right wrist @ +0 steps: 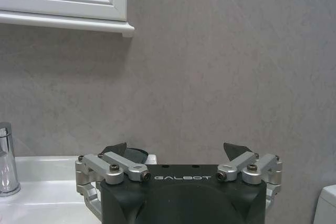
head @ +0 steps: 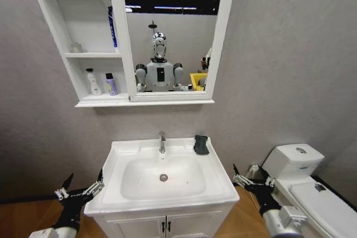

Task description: Move facial cleanser and shampoo from washbasin to cabinet, then wipe washbasin with towel.

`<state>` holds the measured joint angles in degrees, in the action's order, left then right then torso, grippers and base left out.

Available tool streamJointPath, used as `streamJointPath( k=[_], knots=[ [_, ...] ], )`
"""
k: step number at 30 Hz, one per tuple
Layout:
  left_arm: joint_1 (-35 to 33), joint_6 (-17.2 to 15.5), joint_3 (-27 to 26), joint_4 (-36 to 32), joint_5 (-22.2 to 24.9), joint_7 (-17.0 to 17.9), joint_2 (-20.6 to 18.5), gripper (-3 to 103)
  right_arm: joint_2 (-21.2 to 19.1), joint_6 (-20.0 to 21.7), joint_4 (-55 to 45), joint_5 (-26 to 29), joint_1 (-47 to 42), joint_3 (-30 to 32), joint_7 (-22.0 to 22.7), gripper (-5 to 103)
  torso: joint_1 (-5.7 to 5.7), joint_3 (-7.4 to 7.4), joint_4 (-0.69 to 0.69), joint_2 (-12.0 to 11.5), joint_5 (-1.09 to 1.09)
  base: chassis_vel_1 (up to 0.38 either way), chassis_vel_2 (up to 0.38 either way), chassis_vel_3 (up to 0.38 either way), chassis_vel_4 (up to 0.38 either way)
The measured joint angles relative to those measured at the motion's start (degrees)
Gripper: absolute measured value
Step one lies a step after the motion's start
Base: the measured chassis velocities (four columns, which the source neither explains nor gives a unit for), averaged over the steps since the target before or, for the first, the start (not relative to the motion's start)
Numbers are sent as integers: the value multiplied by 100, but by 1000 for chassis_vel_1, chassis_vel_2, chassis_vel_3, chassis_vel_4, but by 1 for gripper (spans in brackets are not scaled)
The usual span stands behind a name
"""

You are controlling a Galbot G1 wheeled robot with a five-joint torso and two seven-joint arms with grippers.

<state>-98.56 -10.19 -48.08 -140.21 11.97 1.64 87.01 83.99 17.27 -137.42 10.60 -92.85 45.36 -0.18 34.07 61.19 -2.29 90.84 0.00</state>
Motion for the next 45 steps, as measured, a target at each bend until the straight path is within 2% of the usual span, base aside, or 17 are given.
streamJointPath(
  k=[11,18,21,23,25,26,27,29,30,32,34,36,38,40,45],
  knots=[
    [19,-6,8,7,16,6,-9,100,-4,20,42,-89,10,-56,-120,100,-2,0,0,0,1,-66,69,63,-71],
    [26,-10,11,11,19,9,-12,100,-143,-91,519,38,403,-161,-56,100,6,2,1,-2,0,-135,124,139,-135],
    [27,-11,13,11,21,12,-13,100,-332,-84,907,134,781,-172,75,100,7,2,1,-2,1,-57,60,58,-57],
    [28,-12,13,13,23,12,-14,100,-617,55,1468,570,1230,-166,302,100,2,1,0,-2,1,0,0,0,0],
    [28,-12,12,13,23,14,-14,100,-710,114,1667,754,1352,-153,390,100,-2,0,1,-1,1,0,0,0,0],
    [28,-12,12,13,23,14,-15,100,-885,183,2046,965,1600,-183,515,100,-5,0,-3,1,0,0,0,0,0],
    [28,-12,12,13,23,14,-15,100,-885,183,2046,965,1600,-183,515,100,-5,0,-3,1,0,0,0,0,0],
    [28,-13,13,13,24,13,-15,100,-1211,250,2663,1065,2121,-406,512,100,-5,0,-1,1,1,20,-23,-26,14],
    [28,-13,13,13,24,13,-15,100,-1211,250,2663,1065,2121,-406,512,100,-5,0,-1,1,1,0,0,0,0],
    [28,-13,12,13,24,13,-15,100,-1464,265,3098,1099,2568,-703,446,100,-3,0,1,1,1,0,0,0,0],
    [28,-13,13,13,25,13,-15,100,-1539,270,3205,1127,2693,-798,425,100,-2,0,1,0,2,0,0,0,0],
    [29,-13,13,13,25,12,-15,100,-1879,387,3539,1446,3127,-1155,343,100,1,1,1,0,-1,0,0,0,0],
    [29,-13,12,14,25,12,-15,100,-1997,455,3650,1608,3268,-1295,319,100,1,1,1,0,0,0,0,0,0],
    [29,-13,13,14,25,12,-15,100,-2194,593,4040,1810,3657,-1715,293,100,1,1,0,0,0,0,0,0,0],
    [29,-14,13,14,25,12,-15,100,-2101,651,4411,1838,3912,-2036,378,100,0,1,-1,0,0,0,0,0,0]
  ],
)
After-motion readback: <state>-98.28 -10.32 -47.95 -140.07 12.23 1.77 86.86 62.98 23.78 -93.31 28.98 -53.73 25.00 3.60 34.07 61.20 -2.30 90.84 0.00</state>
